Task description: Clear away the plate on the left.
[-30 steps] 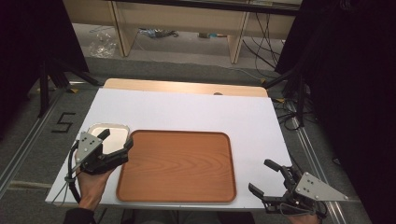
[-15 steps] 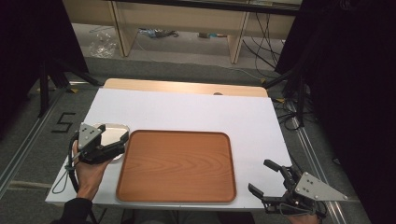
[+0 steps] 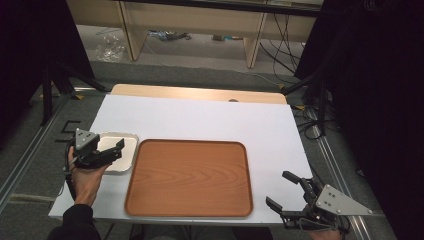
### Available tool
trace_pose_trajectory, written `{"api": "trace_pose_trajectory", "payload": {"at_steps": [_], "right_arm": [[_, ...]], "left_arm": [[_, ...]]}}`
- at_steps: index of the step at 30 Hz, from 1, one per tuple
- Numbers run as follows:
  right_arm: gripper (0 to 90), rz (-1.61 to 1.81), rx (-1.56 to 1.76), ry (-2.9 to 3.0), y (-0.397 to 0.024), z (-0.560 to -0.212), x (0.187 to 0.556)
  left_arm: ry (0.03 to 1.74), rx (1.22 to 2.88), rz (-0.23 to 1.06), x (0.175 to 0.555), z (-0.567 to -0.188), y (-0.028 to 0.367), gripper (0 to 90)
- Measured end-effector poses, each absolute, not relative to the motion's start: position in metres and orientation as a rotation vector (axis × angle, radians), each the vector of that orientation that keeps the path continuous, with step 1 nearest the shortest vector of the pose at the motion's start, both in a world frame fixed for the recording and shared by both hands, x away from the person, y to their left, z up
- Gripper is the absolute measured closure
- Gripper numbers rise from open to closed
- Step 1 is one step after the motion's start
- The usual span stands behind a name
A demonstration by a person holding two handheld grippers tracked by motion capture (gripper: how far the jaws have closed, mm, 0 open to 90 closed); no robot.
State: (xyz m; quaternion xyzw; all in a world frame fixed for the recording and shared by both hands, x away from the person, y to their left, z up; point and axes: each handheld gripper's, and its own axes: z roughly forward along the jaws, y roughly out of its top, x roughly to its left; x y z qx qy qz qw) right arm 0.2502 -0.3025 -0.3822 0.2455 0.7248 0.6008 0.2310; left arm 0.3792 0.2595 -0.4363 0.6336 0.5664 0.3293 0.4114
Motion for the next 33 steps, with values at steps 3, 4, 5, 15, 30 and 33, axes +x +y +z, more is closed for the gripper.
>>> {"api": "trace_pose_trajectory", "payload": {"at_steps": [3,4,5,15,30,33], "right_arm": [[15.3,1.642,0.648,1.97,-0.303,-0.382,0.252],[15.3,1.638,0.644,1.987,-0.303,-0.382,0.251],[15.4,1.653,0.637,1.975,-0.302,-0.382,0.252],[15.5,1.667,0.635,1.971,-0.302,-0.382,0.252],[15.5,1.654,0.644,1.978,-0.302,-0.382,0.252],[15.8,1.663,0.634,1.978,-0.302,-0.382,0.252]], "left_arm": [[1.46,1.597,0.836,0.384,-0.441,0.267,16.4],[1.473,1.592,0.835,0.385,-0.442,0.27,16.5],[1.487,1.585,0.835,0.387,-0.444,0.274,16.6],[1.614,1.572,0.818,0.396,-0.463,0.306,17.5],[1.702,1.607,0.769,0.406,-0.48,0.33,19.9],[1.693,1.612,0.78,0.406,-0.48,0.333,26.2]]}}
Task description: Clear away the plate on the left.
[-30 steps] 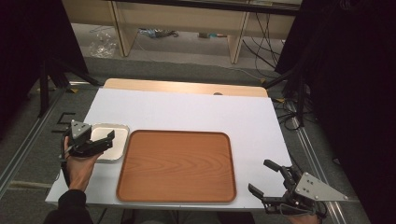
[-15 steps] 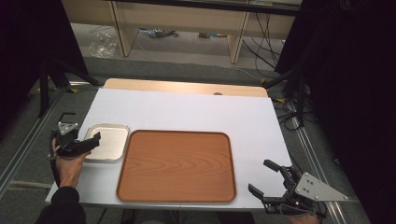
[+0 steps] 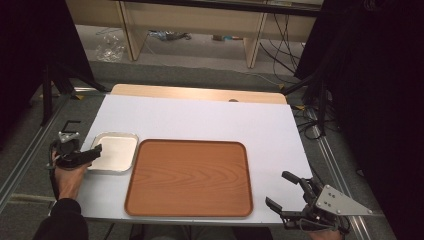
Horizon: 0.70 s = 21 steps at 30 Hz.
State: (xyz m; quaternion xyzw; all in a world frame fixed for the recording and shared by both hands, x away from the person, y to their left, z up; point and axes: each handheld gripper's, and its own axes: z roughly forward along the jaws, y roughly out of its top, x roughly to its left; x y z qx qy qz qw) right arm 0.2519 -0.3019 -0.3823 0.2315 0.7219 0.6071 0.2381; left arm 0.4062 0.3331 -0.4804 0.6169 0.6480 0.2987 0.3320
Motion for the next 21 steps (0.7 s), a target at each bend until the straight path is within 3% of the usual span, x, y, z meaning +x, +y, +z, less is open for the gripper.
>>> {"api": "trace_pose_trajectory", "payload": {"at_steps": [21], "right_arm": [[15.8,1.649,0.646,1.98,-0.302,-0.382,0.252]], "left_arm": [[1.762,1.632,0.672,0.41,-0.494,0.346,56.2]]}}
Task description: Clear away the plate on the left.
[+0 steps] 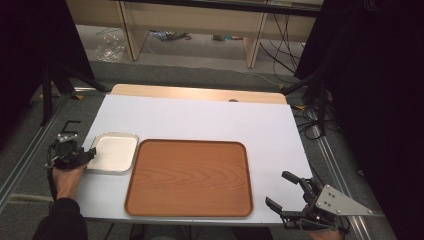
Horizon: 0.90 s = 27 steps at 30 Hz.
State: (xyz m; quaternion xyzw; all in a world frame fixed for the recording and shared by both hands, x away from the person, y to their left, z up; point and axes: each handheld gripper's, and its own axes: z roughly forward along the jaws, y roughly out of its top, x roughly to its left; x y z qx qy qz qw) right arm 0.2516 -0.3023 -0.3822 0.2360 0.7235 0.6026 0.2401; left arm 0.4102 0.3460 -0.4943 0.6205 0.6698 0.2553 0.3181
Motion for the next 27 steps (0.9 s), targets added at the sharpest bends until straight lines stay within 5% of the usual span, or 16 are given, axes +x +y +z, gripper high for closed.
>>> {"api": "trace_pose_trajectory", "payload": {"at_steps": [14,18,27], "right_arm": [[15.8,1.644,0.636,1.994,-0.3019,-0.3822,0.252],[15.8,1.636,0.643,2.004,-0.3021,-0.3821,0.2513],[15.8,1.626,0.646,2.004,-0.3022,-0.382,0.2514]], "left_arm": [[1.782,1.63,0.629,0.4163,-0.4967,0.3462,71.9],[1.786,1.659,0.594,0.4176,-0.4942,0.3467,82.7],[1.823,1.646,0.495,0.4191,-0.4893,0.3521,85.7]]}}
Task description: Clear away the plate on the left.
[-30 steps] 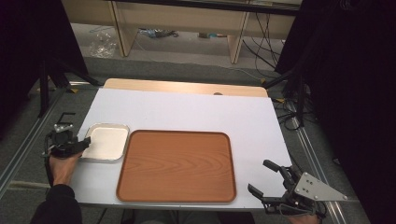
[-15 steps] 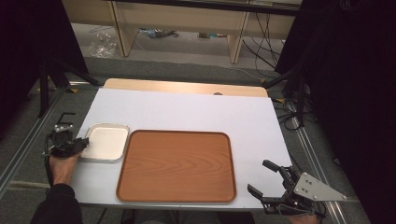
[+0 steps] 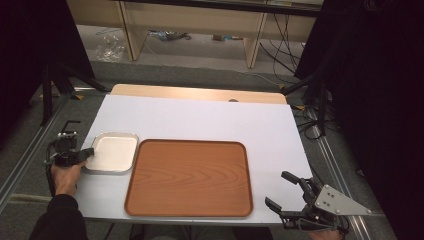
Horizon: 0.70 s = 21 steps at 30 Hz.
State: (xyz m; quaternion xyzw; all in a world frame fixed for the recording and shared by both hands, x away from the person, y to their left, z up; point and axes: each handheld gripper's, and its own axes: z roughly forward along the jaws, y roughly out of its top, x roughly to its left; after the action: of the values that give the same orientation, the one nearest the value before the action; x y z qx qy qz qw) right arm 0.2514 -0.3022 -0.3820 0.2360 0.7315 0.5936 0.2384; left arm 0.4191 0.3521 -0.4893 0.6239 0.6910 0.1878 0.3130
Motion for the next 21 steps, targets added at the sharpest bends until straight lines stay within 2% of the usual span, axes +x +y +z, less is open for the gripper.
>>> {"api": "trace_pose_trajectory", "payload": {"at_steps": [12,18,21], "right_arm": [[15.9,1.639,0.643,1.988,-0.302,-0.382,0.251],[15.9,1.641,0.645,1.982,-0.302,-0.382,0.251],[15.9,1.641,0.639,2.001,-0.303,-0.382,0.251]], "left_arm": [[1.79,1.547,0.477,0.416,-0.476,0.354,88.5],[1.778,1.528,0.55,0.414,-0.468,0.355,88.6],[1.773,1.466,0.551,0.411,-0.462,0.358,88.6]]}}
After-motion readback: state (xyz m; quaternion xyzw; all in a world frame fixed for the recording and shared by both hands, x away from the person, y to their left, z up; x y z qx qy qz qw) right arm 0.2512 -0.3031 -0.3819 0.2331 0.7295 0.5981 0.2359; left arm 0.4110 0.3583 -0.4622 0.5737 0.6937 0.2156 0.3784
